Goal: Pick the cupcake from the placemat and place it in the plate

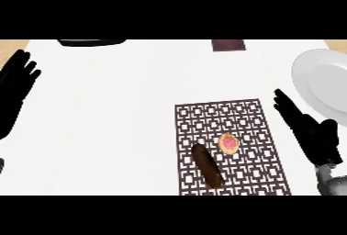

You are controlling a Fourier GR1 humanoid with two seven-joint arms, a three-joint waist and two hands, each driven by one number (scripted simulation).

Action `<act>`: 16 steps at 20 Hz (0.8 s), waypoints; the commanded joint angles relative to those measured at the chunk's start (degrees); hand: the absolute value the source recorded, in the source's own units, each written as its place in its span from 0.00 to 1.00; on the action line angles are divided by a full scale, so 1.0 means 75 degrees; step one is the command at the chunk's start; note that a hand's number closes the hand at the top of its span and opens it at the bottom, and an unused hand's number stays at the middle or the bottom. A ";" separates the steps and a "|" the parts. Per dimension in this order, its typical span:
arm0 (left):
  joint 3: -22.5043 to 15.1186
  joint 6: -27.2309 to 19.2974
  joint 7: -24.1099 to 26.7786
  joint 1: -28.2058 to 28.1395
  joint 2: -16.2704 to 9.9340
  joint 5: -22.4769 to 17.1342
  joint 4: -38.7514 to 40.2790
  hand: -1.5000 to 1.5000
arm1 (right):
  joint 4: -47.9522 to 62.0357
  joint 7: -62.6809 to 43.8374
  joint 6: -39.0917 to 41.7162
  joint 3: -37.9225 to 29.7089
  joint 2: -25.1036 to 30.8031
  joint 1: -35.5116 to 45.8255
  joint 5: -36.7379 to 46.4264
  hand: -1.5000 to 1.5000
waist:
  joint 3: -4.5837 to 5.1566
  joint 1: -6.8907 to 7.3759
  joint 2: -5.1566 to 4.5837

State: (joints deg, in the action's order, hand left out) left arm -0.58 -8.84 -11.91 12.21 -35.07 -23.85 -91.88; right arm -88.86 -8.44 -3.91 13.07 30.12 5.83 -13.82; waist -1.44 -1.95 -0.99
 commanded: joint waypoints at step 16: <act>-0.1059 0.0339 0.2605 -0.1098 0.1646 0.1283 0.1988 0.50 | 0.0106 0.3389 -0.2911 0.2476 -0.2926 -0.0465 0.3227 0.00 | 0.0191 0.0214 0.0124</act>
State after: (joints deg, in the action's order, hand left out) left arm -9.11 -7.86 4.92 3.25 -24.13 -14.78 -81.21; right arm -89.58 7.41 -22.59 29.23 10.00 7.61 6.89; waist 0.09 0.13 -0.02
